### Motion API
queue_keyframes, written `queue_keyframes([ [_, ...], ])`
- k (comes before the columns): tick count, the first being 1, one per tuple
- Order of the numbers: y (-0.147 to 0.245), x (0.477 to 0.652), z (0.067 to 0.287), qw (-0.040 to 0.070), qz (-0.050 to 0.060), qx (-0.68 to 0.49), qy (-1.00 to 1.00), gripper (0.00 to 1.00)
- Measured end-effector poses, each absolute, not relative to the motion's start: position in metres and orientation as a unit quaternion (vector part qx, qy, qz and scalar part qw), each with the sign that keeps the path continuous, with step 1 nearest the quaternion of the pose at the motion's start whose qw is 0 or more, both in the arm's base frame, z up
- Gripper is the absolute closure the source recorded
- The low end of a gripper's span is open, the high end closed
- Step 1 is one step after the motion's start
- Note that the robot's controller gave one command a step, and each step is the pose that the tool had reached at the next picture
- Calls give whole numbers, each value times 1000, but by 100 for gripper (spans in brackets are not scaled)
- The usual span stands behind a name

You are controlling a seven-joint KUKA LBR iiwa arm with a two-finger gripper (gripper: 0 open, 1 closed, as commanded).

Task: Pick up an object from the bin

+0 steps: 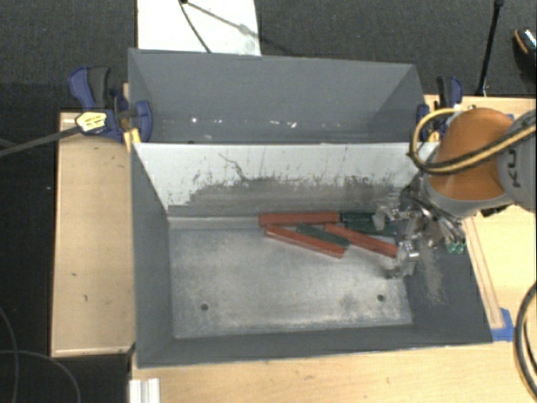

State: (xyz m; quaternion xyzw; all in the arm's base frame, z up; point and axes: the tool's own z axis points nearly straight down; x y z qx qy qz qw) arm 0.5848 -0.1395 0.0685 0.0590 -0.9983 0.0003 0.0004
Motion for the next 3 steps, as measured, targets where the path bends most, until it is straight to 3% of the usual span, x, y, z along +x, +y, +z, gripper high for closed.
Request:
queue_keyframes([
  [1, -86, 570, 71, -1, -1, 42, -999, 0],
  [2, -90, 571, 71, -2, 0, 42, -999, 100],
  [3, -90, 572, 105, -3, 0, 43, -999, 100],
])
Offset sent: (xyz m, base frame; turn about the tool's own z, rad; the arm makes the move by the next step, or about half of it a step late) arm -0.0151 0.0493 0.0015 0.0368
